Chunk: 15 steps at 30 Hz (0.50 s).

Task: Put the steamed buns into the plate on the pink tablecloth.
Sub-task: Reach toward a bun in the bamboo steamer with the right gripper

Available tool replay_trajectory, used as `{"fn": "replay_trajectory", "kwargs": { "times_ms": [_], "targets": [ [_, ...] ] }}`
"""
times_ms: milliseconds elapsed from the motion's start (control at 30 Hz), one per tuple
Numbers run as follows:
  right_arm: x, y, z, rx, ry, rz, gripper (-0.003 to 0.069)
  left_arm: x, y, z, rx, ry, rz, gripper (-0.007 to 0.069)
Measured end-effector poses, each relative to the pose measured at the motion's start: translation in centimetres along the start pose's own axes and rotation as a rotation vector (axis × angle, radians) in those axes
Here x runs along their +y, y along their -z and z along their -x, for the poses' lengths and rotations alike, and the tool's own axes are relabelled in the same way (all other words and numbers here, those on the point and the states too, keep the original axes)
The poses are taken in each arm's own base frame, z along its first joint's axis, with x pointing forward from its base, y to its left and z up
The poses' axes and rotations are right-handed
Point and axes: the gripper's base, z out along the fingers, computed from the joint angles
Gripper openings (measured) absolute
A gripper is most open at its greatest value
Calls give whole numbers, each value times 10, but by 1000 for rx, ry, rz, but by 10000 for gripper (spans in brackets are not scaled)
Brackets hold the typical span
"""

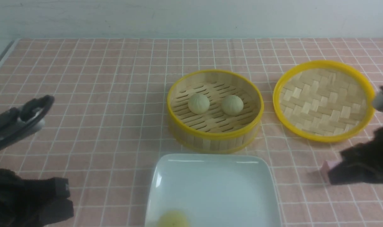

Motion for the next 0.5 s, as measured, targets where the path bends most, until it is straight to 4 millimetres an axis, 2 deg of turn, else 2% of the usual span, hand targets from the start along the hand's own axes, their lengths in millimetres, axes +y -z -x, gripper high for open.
{"fn": "replay_trajectory", "kwargs": {
  "times_ms": [33, 67, 167, 233, 267, 300, 367, 400, 500],
  "targets": [
    [2, 1, 2, -6, 11, 2, 51, 0, -1, 0, 3, 3, -1, 4],
    [10, -14, 20, 12, 58, 6, 66, 0, -5, 2, 24, 8, -7, 6],
    [26, -35, 56, -8, 149, -31, 97, 0, -8, 4, 39, 14, -12, 9],
    [37, -44, 77, -42, 188, -60, 130, 0, -8, 4, 36, 12, -12, 14],
    [37, -48, 79, -41, 189, -65, 135, 0, -8, 4, 36, 12, -12, 14],
    [46, -57, 99, -72, 213, -94, 183, 0, -8, 5, 35, 13, -12, 20],
    [49, -65, 109, -86, 220, -111, 216, 0, -8, 5, 33, 12, -12, 22],
    [51, -79, 126, -108, 221, -138, 264, 0, -8, 5, 33, 12, -12, 27],
    [46, -112, 153, -149, 223, -188, 356, 0, -8, 5, 29, 11, -12, 34]
  ]
}}
